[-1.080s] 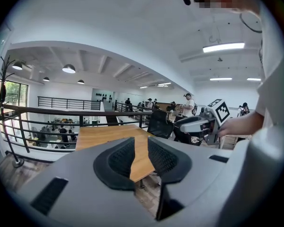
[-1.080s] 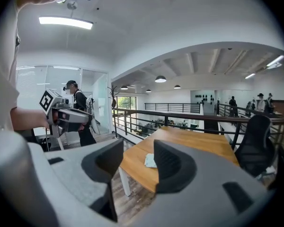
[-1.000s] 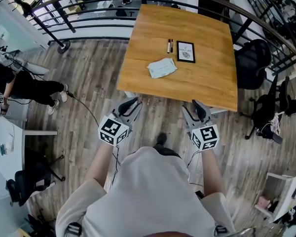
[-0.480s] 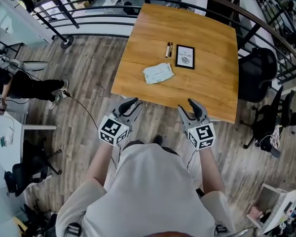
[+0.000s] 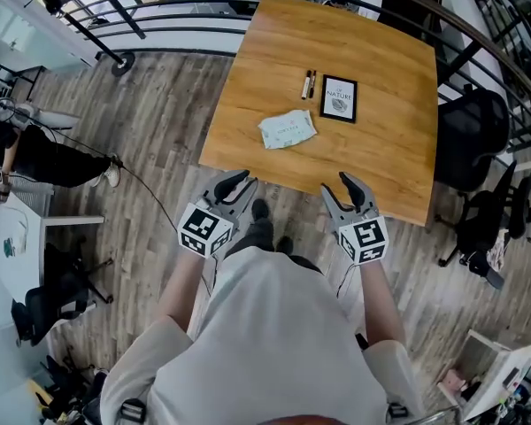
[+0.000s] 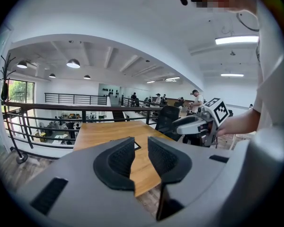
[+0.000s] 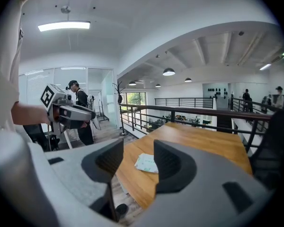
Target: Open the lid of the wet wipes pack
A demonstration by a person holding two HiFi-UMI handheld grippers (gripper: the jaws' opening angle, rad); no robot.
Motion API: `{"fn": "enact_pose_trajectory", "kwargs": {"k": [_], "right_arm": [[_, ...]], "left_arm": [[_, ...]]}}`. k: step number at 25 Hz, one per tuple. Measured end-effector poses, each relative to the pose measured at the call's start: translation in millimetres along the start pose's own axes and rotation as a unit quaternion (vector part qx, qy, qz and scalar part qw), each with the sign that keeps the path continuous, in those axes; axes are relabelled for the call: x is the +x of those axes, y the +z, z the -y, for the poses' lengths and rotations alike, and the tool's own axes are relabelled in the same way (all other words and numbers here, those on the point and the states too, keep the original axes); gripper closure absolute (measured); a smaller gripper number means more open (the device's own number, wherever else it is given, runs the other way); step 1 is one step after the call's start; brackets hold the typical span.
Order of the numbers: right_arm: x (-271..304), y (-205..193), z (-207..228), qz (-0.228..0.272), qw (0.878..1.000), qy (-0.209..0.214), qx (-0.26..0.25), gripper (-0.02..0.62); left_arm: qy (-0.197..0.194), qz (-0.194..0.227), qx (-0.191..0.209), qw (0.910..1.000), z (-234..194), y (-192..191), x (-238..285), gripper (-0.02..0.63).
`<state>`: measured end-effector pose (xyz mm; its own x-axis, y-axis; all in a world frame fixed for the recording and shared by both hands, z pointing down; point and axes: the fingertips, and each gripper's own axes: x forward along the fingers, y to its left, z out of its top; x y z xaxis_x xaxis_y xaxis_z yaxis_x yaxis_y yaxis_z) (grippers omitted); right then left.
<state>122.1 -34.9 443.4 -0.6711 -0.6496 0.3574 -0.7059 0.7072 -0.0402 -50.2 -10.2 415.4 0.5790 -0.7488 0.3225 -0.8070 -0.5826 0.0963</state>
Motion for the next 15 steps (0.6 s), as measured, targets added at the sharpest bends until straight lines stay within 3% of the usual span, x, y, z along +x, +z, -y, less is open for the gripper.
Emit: {"fn": "enact_pose_trajectory", "kwargs": {"k": [15], "right_arm": [[98,2,47,-0.047,0.998,-0.026,0.013,0.410]], "left_arm": [[-0.083,-0.040,0.031,0.9953,-84,-13,83,0.525]]}}
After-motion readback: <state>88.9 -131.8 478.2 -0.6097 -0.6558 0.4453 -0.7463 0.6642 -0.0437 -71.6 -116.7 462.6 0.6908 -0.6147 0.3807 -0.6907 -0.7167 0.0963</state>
